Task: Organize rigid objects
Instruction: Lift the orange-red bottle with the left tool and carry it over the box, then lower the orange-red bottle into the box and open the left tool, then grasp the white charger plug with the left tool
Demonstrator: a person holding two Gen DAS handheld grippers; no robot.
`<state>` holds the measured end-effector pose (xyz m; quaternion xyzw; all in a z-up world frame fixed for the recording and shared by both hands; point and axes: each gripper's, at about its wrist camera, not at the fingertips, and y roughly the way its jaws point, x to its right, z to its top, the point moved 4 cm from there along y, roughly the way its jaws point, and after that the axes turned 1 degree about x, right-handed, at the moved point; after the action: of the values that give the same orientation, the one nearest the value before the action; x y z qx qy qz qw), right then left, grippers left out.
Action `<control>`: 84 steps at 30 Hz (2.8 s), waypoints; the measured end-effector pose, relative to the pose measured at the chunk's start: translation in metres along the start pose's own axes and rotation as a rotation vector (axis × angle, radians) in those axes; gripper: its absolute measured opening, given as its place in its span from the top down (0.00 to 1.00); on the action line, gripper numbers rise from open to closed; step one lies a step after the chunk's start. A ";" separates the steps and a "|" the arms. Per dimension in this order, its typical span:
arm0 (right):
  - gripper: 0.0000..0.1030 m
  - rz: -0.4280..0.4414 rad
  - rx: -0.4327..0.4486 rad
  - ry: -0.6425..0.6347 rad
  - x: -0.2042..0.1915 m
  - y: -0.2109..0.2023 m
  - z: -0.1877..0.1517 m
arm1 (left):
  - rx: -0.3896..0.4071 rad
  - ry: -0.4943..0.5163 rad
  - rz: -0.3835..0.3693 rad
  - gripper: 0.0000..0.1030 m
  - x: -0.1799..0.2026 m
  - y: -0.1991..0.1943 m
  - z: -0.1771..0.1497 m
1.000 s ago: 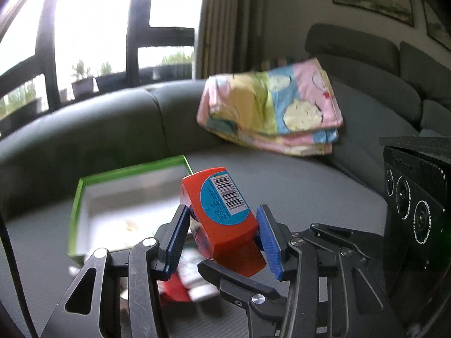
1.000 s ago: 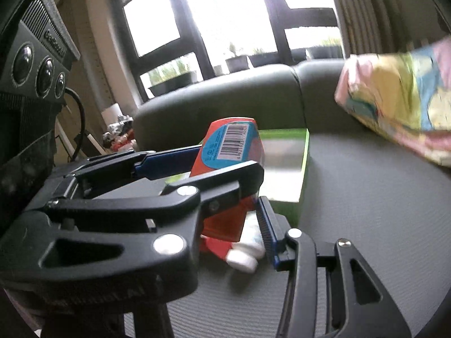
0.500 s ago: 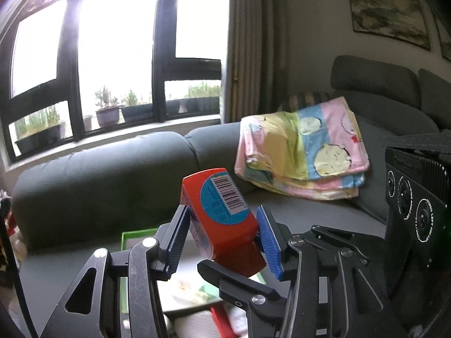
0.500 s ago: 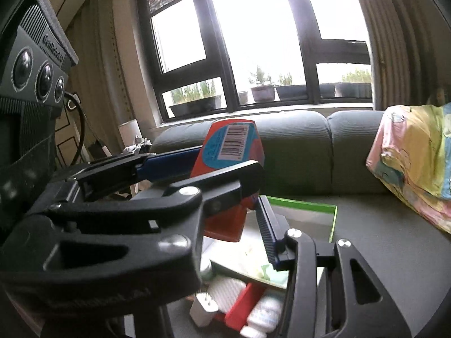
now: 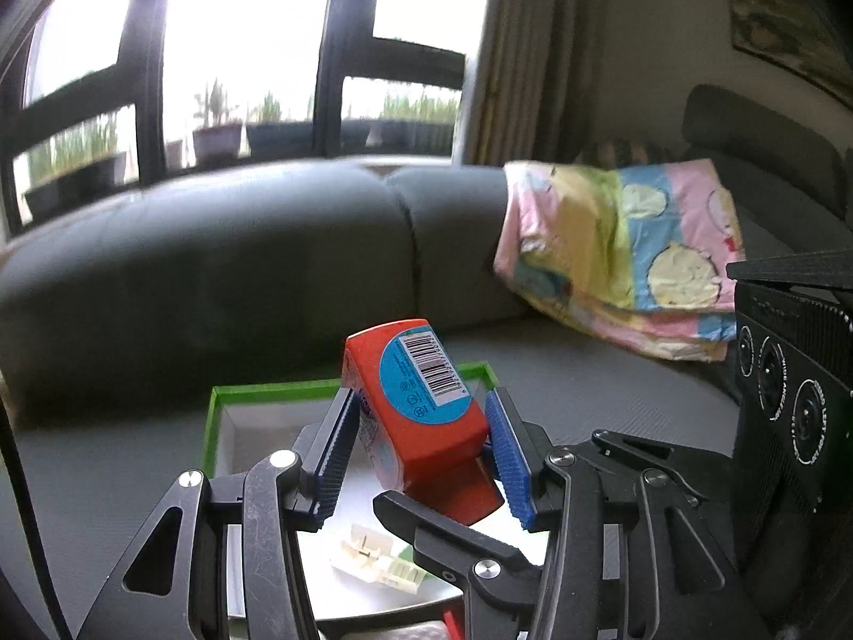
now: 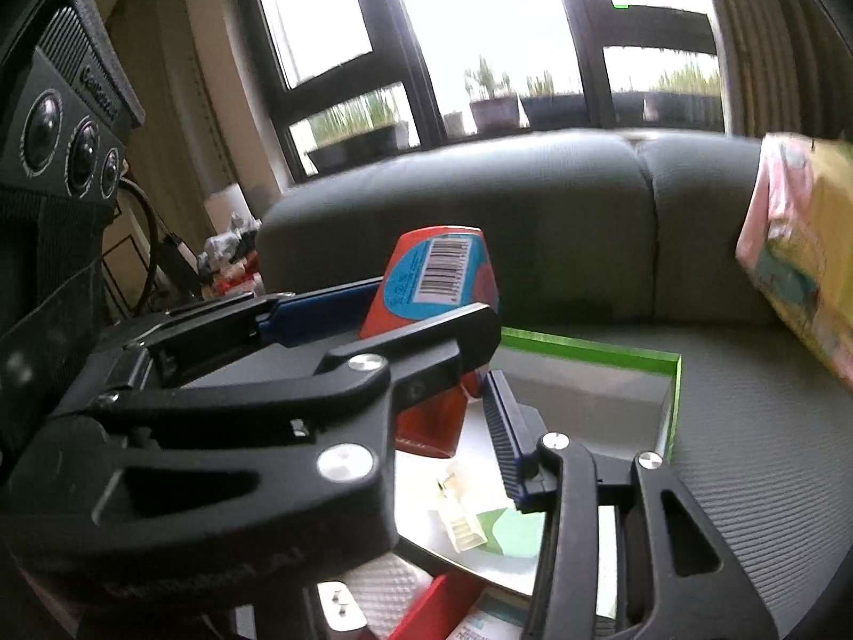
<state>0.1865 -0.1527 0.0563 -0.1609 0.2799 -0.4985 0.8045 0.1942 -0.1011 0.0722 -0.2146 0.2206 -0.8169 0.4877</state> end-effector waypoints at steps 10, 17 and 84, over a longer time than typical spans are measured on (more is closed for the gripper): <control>0.58 -0.019 -0.116 0.036 0.023 0.050 -0.036 | -0.105 -0.084 -0.033 0.51 -0.021 0.055 -0.034; 0.56 -0.034 -0.202 0.069 0.032 0.074 -0.051 | -0.189 -0.153 -0.040 0.51 -0.033 0.081 -0.052; 0.38 0.082 -0.281 0.114 -0.066 -0.005 -0.200 | -0.176 -0.252 -0.127 0.01 -0.056 -0.071 -0.208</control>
<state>0.0378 -0.0916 -0.0803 -0.2316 0.3985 -0.4295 0.7766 0.0507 0.0105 -0.0634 -0.3709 0.2143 -0.7901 0.4384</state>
